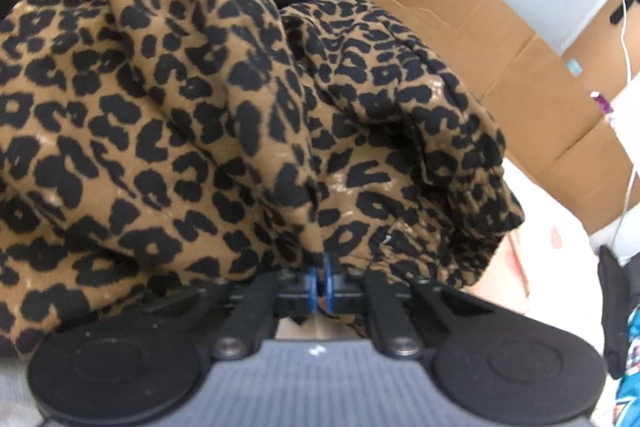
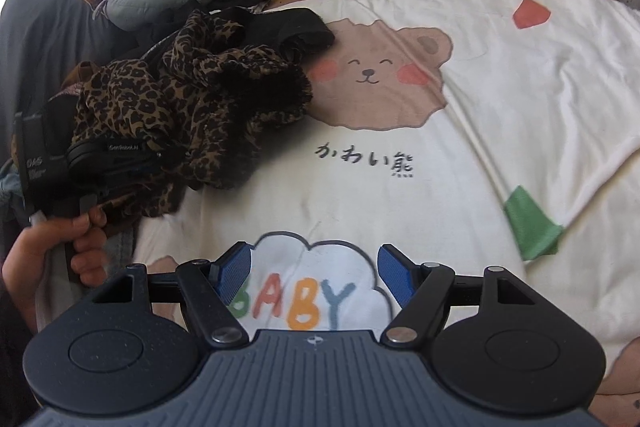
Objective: Fold clothes
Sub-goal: 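Grasp the leopard-print trousers with the left gripper and lift them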
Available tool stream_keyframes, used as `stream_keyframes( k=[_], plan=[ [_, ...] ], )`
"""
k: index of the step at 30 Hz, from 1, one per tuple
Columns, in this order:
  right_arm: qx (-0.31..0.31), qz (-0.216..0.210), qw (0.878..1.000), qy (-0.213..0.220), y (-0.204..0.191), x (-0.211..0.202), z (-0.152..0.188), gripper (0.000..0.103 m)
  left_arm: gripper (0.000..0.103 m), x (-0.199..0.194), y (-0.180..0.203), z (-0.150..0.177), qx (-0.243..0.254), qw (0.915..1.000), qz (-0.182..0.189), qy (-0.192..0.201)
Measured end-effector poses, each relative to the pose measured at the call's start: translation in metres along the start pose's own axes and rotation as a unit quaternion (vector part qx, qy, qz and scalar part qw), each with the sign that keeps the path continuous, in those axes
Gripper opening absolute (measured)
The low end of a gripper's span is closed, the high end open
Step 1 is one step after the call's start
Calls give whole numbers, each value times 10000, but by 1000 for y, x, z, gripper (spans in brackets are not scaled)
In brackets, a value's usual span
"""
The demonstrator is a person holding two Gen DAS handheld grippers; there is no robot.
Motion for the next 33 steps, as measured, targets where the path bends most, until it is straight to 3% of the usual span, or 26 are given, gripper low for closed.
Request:
stream_keyframes(
  k=[7, 11, 18, 25, 31, 32, 33],
  plan=[
    [36, -334, 9994, 70, -21, 9, -6, 72, 2, -21, 16, 20, 222, 9995, 244, -18],
    [379, -544, 9978, 10, -23, 15, -5, 66, 2, -36, 22, 31, 272, 9986, 437, -80],
    [832, -972, 9917, -116, -23, 26, 0, 66, 2, -49, 34, 59, 205, 9963, 762, -349],
    [1669, -1411, 9757, -157, -12, 46, 8, 66, 2, -51, 36, 82, -23, 9924, 1039, -661],
    [2296, -1871, 9547, -279, -14, 67, 12, 66, 2, -57, 39, 88, -138, 9892, 1227, -791],
    [2350, -1950, 9518, -281, -16, 69, 12, 59, 2, -59, 41, 90, -149, 9884, 1278, -804],
    [2404, -2028, 9488, -283, -17, 72, 11, 42, 2, -62, 42, 93, -160, 9876, 1329, -816]
  ],
)
Point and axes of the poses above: each gripper's, at about its wrist camera, not at the fingertips, and x roughly the way its jaws point, y to its right, z to its underside, the point moved 6 cm from there along x, roughly the way its jaws point, and after that the axes turned 3 degrees about -y, right-handed, at the moved point
